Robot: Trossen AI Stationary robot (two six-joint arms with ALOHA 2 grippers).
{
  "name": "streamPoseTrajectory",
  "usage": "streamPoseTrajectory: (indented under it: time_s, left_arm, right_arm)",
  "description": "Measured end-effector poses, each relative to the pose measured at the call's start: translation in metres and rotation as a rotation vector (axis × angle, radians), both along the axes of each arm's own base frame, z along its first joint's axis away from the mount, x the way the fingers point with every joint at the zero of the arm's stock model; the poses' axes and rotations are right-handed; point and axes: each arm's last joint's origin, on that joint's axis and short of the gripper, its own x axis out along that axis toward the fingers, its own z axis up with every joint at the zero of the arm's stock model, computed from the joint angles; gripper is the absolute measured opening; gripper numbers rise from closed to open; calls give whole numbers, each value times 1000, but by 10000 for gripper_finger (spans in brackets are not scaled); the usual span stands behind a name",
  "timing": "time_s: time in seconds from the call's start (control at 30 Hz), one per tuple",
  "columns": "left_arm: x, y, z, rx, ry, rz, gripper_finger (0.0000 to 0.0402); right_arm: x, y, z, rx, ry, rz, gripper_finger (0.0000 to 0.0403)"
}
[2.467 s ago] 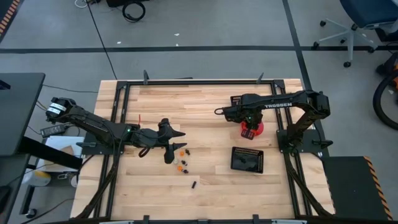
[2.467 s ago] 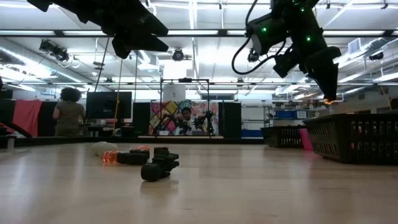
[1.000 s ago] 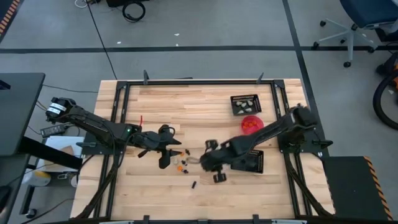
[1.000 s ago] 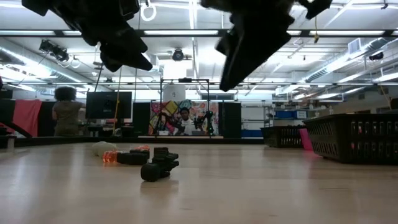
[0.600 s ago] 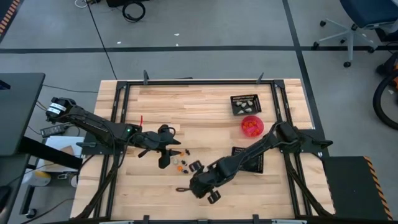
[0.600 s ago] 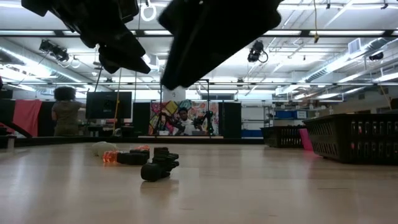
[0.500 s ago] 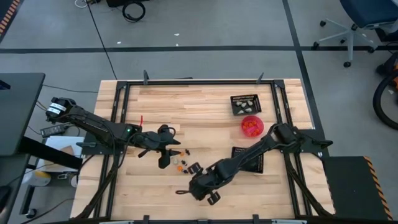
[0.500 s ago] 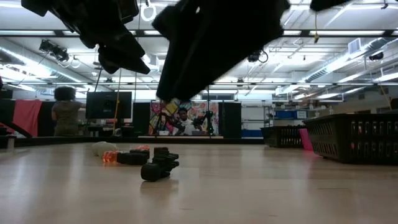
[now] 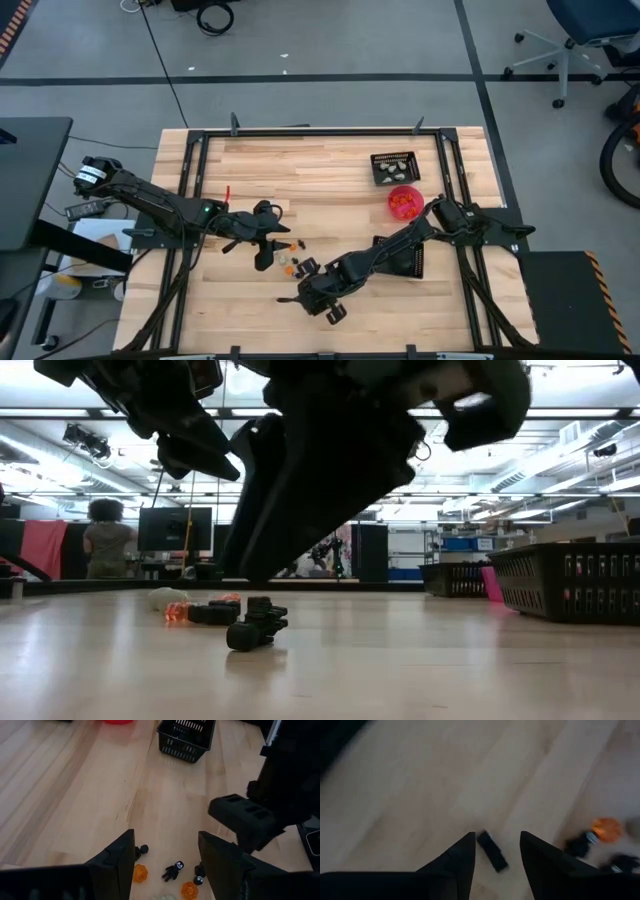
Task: Sort Halloween decoration
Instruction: Put the black skeleton toy into the bottom black bin
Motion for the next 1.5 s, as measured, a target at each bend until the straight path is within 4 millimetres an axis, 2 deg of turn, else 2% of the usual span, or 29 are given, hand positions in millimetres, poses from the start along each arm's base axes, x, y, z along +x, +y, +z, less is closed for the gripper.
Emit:
streamPoseTrajectory:
  time_s: [0.3,0.47,0.93,1.5]
  left_arm:
    - [0,0,0,0,0,0,192]
    - [0,0,0,1,0,0,192]
    - [0,0,0,1,0,-1,192]
    - [0,0,0,1,0,0,192]
  right_arm:
    - [-8,-4,-24,15,24,4,159]
    - [-10,-7,-30,25,17,-14,147]
    - [-10,-10,-32,50,20,-47,27]
    - [-9,-11,-32,49,22,-50,28]
